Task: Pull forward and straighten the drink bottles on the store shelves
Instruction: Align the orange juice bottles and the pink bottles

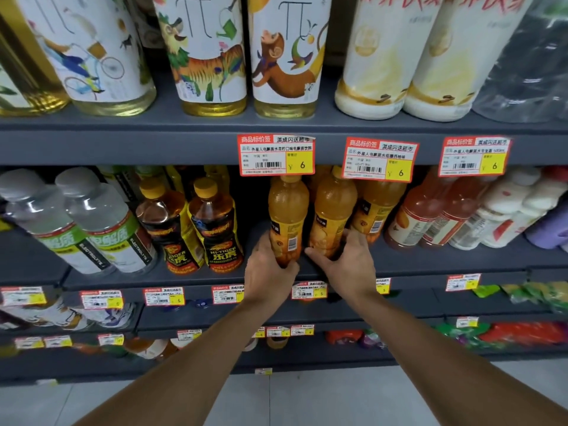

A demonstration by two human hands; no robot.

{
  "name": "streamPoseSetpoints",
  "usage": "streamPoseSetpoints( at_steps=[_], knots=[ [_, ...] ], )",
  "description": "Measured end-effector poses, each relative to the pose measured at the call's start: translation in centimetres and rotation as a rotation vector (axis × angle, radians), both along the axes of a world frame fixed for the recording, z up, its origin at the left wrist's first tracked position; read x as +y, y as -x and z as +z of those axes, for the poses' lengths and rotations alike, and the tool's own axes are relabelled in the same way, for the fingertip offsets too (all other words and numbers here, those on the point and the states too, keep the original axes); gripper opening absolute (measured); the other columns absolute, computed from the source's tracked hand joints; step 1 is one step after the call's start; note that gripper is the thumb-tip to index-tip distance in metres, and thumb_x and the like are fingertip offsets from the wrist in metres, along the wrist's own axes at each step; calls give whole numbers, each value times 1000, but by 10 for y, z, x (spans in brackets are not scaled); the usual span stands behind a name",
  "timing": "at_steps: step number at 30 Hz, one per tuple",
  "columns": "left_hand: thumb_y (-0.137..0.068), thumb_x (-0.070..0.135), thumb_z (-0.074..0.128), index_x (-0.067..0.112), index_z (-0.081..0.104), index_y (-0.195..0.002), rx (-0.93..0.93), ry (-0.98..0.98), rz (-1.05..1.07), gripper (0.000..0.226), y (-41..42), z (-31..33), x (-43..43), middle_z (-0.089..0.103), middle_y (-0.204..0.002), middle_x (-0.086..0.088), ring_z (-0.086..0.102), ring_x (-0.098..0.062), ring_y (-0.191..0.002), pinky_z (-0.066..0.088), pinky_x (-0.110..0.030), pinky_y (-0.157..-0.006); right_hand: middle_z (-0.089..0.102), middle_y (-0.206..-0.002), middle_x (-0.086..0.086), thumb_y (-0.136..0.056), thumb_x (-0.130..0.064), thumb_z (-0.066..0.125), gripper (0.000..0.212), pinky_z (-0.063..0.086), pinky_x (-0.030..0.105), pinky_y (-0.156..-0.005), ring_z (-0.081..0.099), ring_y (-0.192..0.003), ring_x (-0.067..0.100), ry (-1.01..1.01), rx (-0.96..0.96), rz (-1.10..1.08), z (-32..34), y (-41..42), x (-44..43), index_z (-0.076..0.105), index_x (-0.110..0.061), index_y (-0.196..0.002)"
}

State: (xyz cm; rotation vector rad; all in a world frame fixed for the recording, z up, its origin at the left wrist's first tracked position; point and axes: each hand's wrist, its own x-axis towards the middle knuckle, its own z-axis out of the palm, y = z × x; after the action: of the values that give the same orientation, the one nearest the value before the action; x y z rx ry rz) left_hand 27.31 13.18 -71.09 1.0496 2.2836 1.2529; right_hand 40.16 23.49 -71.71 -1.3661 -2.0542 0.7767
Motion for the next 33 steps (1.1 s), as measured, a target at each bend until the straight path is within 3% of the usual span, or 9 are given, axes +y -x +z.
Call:
streamPoseSetpoints(
  at_steps=[5,8,10,13,17,20,25,31,33],
  knots=[
    [-81,20,81,15,46,-137,-32,-16,32,66,1,-4,-3,59,-124,-1,57,-17,-115,48,-29,-96,57,-122,-4,-83,-45,75,57,48,42,-97,56,-114,17,49,39,95,0,-8,1,52,-23,-130],
    [-79,23,82,14,44,-135,-27,20,39,68,1,-2,-3,57,-124,-4,57,-20,-113,43,-25,-88,57,-118,-15,-86,-31,72,52,43,31,-95,55,-114,11,142,51,196,6,-20,1,46,-39,-130],
    [-78,23,81,15,43,-136,2,35,9,70,4,-2,-3,57,-123,-4,58,-20,-111,44,-25,-87,56,-122,-14,-81,-34,77,62,40,28,-96,53,-118,11,153,25,197,8,-23,1,42,-39,-133],
    [-79,22,77,17,44,-138,42,35,-67,67,10,-5,-4,58,-123,-3,58,-19,-112,44,-24,-89,52,-130,-2,-70,-48,85,85,42,31,-100,50,-121,15,79,-65,118,8,-20,1,44,-22,-140],
    [-82,23,79,19,44,-138,-23,4,-92,67,16,-9,-5,61,-125,0,58,-16,-115,47,-28,-96,55,-130,1,-76,-41,84,71,38,26,-96,51,-122,20,64,-74,119,6,-19,3,51,-19,-135],
    [-78,26,84,18,44,-133,-24,-8,-46,69,14,-12,-6,57,-123,-1,58,-18,-113,48,-30,-91,57,-131,0,-79,-38,82,66,42,33,-101,53,-122,21,78,-88,159,8,-21,6,52,-22,-135],
    [-73,34,87,20,43,-125,4,-4,10,70,10,-15,-1,51,-117,3,57,-18,-106,41,-25,-80,57,-132,-2,-77,-43,82,69,42,33,-100,53,-122,20,90,-116,182,7,-22,11,49,-26,-136],
    [-73,36,87,20,44,-129,0,28,28,73,10,-15,0,55,-123,1,55,-17,-111,42,-25,-85,58,-131,-12,-75,-51,77,69,45,35,-101,54,-120,11,55,-24,225,1,-25,9,44,-38,-135],
    [-74,35,87,22,44,-131,-11,28,32,73,11,-15,-2,57,-123,3,55,-15,-112,43,-25,-87,60,-127,-14,-78,-50,76,64,44,29,-98,55,-118,10,51,10,258,1,-25,11,48,-36,-133]
  ],
)
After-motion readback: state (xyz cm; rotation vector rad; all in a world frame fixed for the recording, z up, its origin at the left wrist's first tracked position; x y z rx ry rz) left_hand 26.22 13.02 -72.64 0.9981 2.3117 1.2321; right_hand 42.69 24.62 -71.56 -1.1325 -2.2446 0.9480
